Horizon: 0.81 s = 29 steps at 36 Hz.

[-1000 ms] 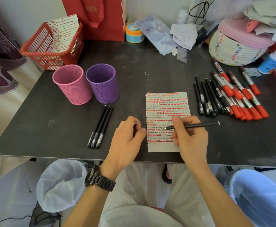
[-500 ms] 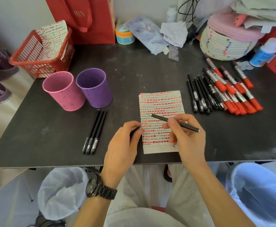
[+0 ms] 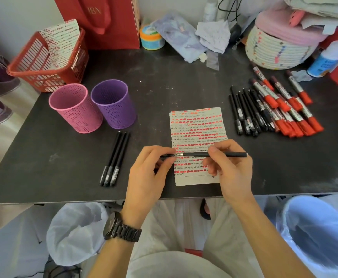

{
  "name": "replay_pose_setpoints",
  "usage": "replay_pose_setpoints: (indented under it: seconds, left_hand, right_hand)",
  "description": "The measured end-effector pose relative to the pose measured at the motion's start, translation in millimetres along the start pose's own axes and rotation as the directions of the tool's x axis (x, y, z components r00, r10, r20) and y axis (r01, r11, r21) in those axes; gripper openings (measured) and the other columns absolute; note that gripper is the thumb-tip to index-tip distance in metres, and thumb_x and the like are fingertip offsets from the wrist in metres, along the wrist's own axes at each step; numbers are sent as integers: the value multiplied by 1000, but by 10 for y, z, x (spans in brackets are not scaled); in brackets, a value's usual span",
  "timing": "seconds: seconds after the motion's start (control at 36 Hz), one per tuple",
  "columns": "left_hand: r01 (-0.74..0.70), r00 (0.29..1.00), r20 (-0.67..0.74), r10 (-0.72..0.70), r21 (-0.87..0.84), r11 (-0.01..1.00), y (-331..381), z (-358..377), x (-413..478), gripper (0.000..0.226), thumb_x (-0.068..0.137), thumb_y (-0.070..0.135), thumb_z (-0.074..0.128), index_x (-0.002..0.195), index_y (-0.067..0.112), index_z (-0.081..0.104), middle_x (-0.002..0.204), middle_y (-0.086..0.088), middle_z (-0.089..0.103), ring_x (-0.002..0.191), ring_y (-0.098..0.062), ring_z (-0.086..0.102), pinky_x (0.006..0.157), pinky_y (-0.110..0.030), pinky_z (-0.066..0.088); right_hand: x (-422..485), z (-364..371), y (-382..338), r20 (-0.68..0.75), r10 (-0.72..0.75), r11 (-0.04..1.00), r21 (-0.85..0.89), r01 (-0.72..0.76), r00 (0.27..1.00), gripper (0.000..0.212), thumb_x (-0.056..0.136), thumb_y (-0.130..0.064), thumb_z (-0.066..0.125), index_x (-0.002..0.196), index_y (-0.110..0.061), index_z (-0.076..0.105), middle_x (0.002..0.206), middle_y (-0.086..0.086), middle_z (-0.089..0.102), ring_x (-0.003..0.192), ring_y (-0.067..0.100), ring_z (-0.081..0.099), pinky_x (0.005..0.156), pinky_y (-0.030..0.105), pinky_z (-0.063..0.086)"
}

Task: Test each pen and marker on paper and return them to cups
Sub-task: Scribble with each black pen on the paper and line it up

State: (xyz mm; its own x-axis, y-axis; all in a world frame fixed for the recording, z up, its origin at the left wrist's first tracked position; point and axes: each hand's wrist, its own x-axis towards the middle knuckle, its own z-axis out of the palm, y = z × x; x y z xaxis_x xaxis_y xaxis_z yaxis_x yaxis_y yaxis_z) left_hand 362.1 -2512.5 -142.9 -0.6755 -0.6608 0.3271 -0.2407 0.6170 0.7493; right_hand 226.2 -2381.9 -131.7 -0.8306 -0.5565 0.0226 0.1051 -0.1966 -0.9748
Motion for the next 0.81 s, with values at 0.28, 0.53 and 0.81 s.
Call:
replay_pose_setpoints:
  seconds: [0.28, 0.53, 0.81]
  left_hand:
    - [-43, 999, -1, 43, -45, 998, -5, -5, -15, 19, 92, 14, 72, 108, 25, 74, 109, 17, 65, 95, 1, 62, 81, -7, 45]
    - [-15, 999, 37, 17, -49, 999, -55, 14, -46, 27, 90, 25, 75, 112, 39, 70, 101, 40, 62, 96, 0, 65, 82, -15, 51]
    - [-4, 1000, 15, 6, -96, 995, -71, -6, -56, 33, 87, 36, 73, 118, 45, 66, 105, 30, 67, 92, -6, 67, 79, -18, 52]
  right_hand:
    - [-8, 16, 30, 8, -14, 995, -95, 15, 1000, 11, 92, -10, 71, 82, -11, 66, 65, 6, 71, 49, 9, 58, 50, 17, 47]
    - [-23, 52, 42, 74, -13, 974, -225, 30, 997, 9, 92, -14, 74, 84, -13, 70, 69, 1, 75, 55, 4, 64, 52, 14, 48]
    - [-24, 63, 24, 144, 22, 972, -235, 12, 989, 11, 87, -20, 78, 88, -11, 73, 73, 1, 76, 57, 6, 67, 55, 16, 51]
